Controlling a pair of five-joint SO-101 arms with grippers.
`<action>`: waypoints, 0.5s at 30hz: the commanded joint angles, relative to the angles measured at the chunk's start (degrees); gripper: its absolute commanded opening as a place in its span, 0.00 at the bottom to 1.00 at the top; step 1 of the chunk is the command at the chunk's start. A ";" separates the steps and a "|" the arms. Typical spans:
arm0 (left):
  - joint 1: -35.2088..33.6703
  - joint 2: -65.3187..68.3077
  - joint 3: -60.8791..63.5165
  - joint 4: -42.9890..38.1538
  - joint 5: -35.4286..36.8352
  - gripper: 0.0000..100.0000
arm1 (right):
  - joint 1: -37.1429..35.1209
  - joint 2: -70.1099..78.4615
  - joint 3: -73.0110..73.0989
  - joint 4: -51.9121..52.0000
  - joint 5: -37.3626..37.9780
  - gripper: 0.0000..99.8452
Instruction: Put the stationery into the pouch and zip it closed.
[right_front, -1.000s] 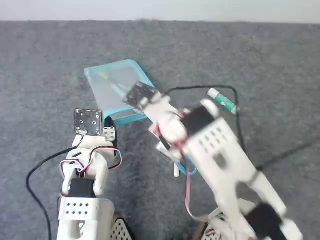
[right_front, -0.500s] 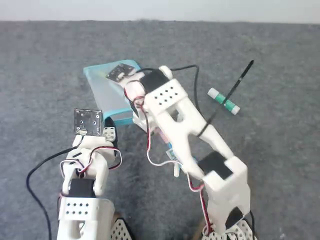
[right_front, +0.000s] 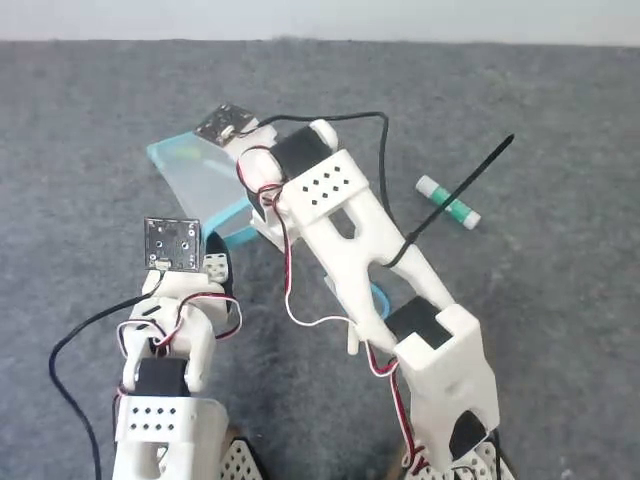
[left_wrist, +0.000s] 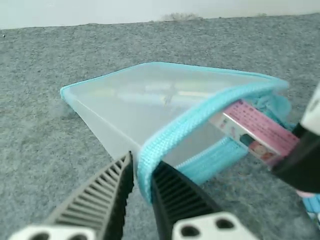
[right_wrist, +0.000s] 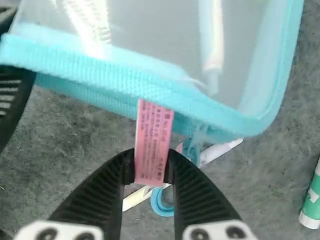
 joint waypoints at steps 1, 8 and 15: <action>0.70 -0.79 -0.57 -1.67 0.18 0.01 | -2.42 -6.99 -0.53 1.80 3.69 0.01; 0.70 -0.79 -0.57 -1.58 0.18 0.01 | -8.13 -8.13 -1.14 -0.22 10.02 0.01; 0.70 -0.79 -0.57 -1.58 0.18 0.01 | -3.03 -4.62 -1.23 -5.49 9.85 0.01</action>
